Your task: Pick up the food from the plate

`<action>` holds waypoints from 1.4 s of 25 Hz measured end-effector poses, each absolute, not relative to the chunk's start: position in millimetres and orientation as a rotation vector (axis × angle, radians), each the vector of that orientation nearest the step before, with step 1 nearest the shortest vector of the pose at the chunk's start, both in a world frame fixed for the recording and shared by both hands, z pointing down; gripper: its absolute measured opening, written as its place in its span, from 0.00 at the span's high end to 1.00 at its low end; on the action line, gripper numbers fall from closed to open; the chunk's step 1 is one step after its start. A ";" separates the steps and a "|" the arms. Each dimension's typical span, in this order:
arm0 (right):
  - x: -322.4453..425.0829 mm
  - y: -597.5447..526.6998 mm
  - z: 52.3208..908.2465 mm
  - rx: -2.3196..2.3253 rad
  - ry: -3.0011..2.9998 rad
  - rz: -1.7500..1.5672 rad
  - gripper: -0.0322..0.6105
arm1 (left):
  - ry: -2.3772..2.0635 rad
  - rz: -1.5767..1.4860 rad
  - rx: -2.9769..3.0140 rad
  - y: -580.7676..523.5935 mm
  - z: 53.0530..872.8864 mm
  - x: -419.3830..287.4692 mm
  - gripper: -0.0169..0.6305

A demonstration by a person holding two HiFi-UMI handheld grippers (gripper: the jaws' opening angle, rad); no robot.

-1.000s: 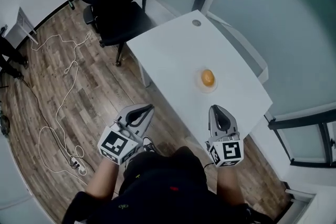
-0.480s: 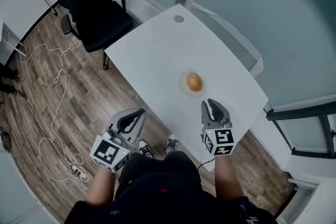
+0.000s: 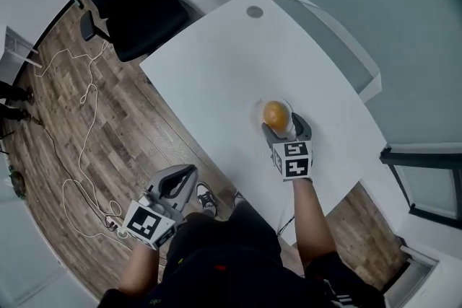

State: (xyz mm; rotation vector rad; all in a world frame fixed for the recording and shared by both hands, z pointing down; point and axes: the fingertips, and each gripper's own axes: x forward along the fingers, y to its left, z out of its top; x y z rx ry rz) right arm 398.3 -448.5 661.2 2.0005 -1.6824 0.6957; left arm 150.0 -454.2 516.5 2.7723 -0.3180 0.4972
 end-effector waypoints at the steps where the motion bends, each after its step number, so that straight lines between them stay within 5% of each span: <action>1: 400.3 -454.3 673.4 1.976 -1.673 0.715 0.38 | -0.322 0.505 2.762 -456.8 519.9 148.3 0.92; 13: 415.6 -478.8 718.5 1.945 -1.615 0.796 0.38 | -0.420 0.552 2.694 -473.5 539.2 120.9 0.92; 35: 307.2 -371.9 400.4 2.331 -1.874 0.115 0.38 | -0.189 0.203 3.019 -446.8 401.1 134.5 0.92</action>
